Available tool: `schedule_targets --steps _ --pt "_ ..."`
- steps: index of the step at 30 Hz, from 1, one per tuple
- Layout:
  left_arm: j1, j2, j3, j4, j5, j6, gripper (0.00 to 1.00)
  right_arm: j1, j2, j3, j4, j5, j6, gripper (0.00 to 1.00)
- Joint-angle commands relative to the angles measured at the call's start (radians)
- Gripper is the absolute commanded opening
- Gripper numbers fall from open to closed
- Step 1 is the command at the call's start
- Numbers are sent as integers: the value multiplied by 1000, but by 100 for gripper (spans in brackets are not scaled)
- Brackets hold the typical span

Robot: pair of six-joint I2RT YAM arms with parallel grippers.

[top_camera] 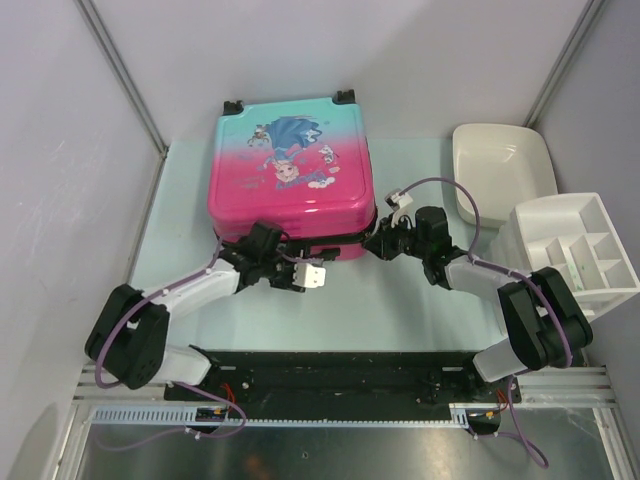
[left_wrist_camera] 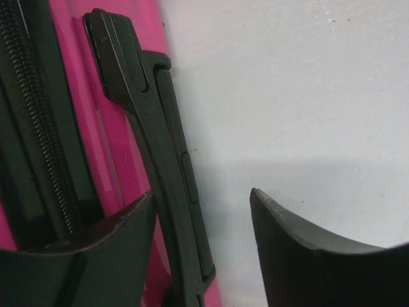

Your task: Open, take out, and arrange the luggage

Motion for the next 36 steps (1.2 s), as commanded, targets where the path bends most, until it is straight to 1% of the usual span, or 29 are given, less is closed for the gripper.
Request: schedule_targets --steps 1,2,4,5,7,8,10,11,13,14,15,16,17,18,20,24,28,29,32,36 --pt "0 60 29 53 -30 -15 60 10 -3 -4 83 58 23 15" --pt "0 68 38 52 -33 -20 53 12 -9 -5 83 66 25 8" --pt "-2 86 46 52 -36 -37 44 9 -17 -7 86 86 28 0" --pt "-2 97 55 50 -35 -43 35 4 -26 -5 89 92 31 0" --pt "-12 108 63 52 -38 -71 25 -12 -35 -5 96 89 52 0" --pt "-20 115 74 52 -38 -84 14 -31 -35 -7 100 84 74 0" --pt "-58 123 91 50 -47 -139 6 -48 -41 -2 104 78 80 0" --pt "-73 134 117 53 -50 -162 0 -54 -41 -1 106 77 82 0" --pt "-122 184 158 59 -73 -260 0 -77 -40 6 107 73 71 0" --pt "-135 207 219 66 -76 -303 0 -86 -38 9 107 72 69 0" --pt "-144 267 256 67 -78 -396 0 -109 -35 12 103 63 66 0" --pt "-155 293 296 67 -81 -443 0 -123 -37 16 98 57 63 0" --pt "-158 318 371 66 -79 -484 0 -138 -34 21 90 51 62 0" --pt "-160 341 403 69 -76 -556 0 -166 -37 26 69 47 60 0" --pt "-170 388 480 70 -76 -607 0 -186 -51 26 51 37 62 0" --pt "-207 418 526 93 -64 -669 0 -192 -64 26 15 31 46 0" --pt "-258 425 555 118 -58 -739 0 -143 -64 26 32 55 60 0" --pt "-262 428 566 118 -53 -755 0 -114 -67 26 29 57 66 0" --pt "-272 427 569 122 -52 -820 0 -60 -95 23 -57 72 75 0" --pt "-272 395 533 142 -61 -830 0 -46 -172 -25 -80 90 105 0"
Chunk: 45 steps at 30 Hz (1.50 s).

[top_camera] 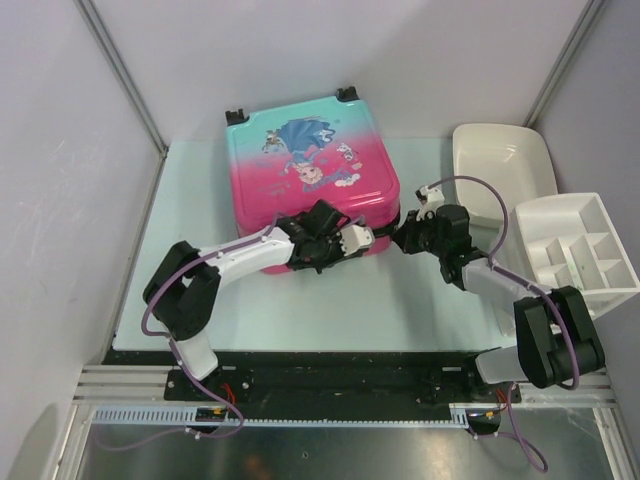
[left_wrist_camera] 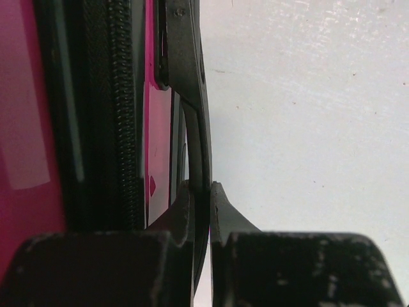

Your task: Open, take out, and arrange the luggage

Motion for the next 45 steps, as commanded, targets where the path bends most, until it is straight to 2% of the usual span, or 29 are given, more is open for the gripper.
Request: schedule_targets --steps 1,11,15,18,19,21,22,26,29,34,35,38,41,45 --pt "-50 -5 40 364 146 -136 0 85 -88 -19 59 -54 49 0" --pt "-72 -52 26 384 150 -154 0 30 -211 -67 -92 -95 9 0" --pt "-72 -40 35 395 149 -196 0 67 -211 -84 -39 -95 76 0" --pt "-72 -87 26 390 194 -233 40 104 -200 -84 7 -54 101 0" --pt "-72 -121 -1 390 206 -237 65 105 -196 -82 13 -46 101 0" --pt "-73 -222 -29 386 246 -245 95 96 -176 -78 12 -20 87 0" --pt "-75 -254 -55 382 252 -246 98 88 -168 -78 13 -17 85 0" --pt "-73 -414 -107 341 222 -266 98 72 -165 -78 4 -20 104 0" --pt "-9 -552 -165 318 191 -340 99 93 -188 -78 -10 -16 119 0" --pt "268 -745 -261 266 165 -473 94 105 -190 -78 -45 12 113 0" --pt "358 -761 -268 249 172 -481 94 105 -190 -78 -47 14 114 0" --pt "517 -782 -308 163 224 -579 95 140 -196 -78 -57 40 130 0" --pt "591 -787 -383 163 284 -676 97 171 -159 -76 -27 86 131 0" --pt "611 -753 -420 217 367 -746 100 158 -76 -29 36 158 79 0"
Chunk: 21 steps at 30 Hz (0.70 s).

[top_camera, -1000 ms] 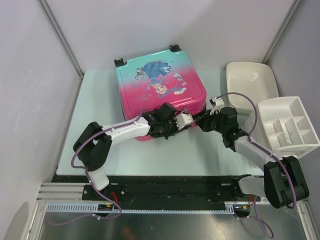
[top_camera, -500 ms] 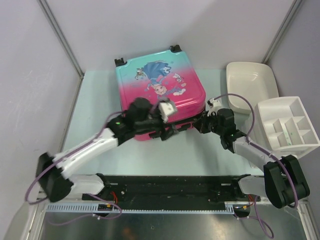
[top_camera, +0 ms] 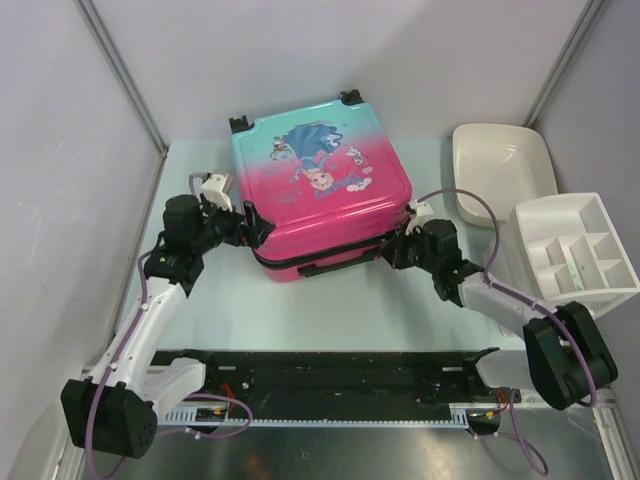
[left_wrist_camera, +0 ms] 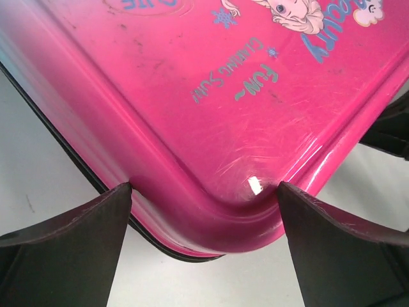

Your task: Open, take out, and arrange the luggage

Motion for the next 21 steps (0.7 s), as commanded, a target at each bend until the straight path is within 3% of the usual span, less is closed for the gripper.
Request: schedule_targets --steps 1,5,12,15,18,21 --pt "12 18 -45 6 151 -130 100 -17 76 87 93 46 -30 0" --pt "-54 66 -76 95 221 -138 95 -75 154 150 108 37 -30 0" --pt "-241 211 -64 235 221 -201 90 -117 99 158 9 -50 -85 0" --pt "-301 247 -59 353 208 -277 89 -64 62 138 -33 -46 -75 0" --pt "-343 297 -38 385 188 -314 87 24 15 131 -51 -29 32 0" --pt "-357 322 -36 408 192 -348 87 85 -4 126 -45 -6 37 0"
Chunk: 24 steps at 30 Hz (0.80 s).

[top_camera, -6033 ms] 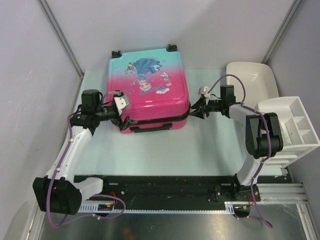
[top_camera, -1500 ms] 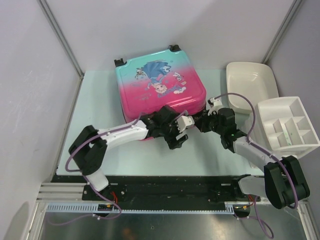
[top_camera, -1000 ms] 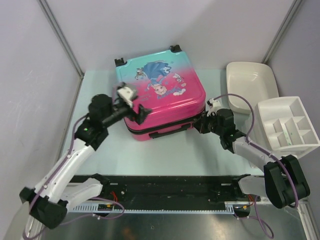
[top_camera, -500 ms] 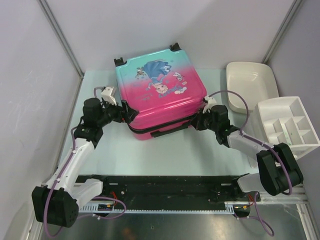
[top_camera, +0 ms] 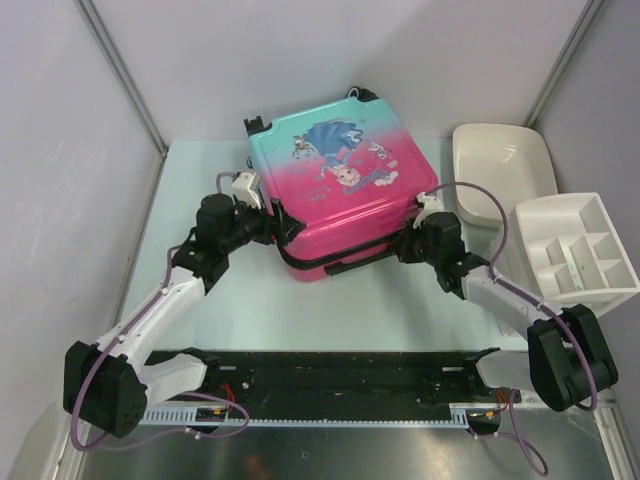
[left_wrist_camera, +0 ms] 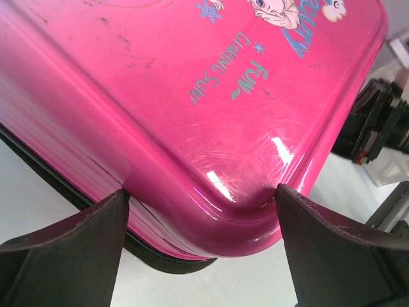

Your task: Open, take out, and arrange the luggage

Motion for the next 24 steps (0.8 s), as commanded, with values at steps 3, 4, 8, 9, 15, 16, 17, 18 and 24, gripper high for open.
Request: schedule_targets --steps 3,4,8,9,15,16,17,18,24 --pt "-151 173 -9 203 268 -137 86 162 -12 40 102 -93 42 0" --pt "-149 162 -9 201 272 -134 86 161 -9 40 102 -90 24 0" --pt "-73 54 26 151 279 -122 93 138 -23 37 70 -57 11 0" --pt "-37 43 81 119 272 -116 95 130 -27 34 69 -56 11 0" --pt "220 131 347 -6 129 -116 100 115 -43 11 69 -36 7 0" --pt "242 159 376 -9 106 -117 99 116 -43 11 69 -34 6 0" --pt "251 188 407 -11 92 -119 100 115 -43 11 72 -33 6 0" --pt "259 226 465 -11 71 -139 100 115 -43 11 72 -31 3 0" --pt "316 527 702 -9 72 -254 100 113 -50 11 88 -34 -23 0"
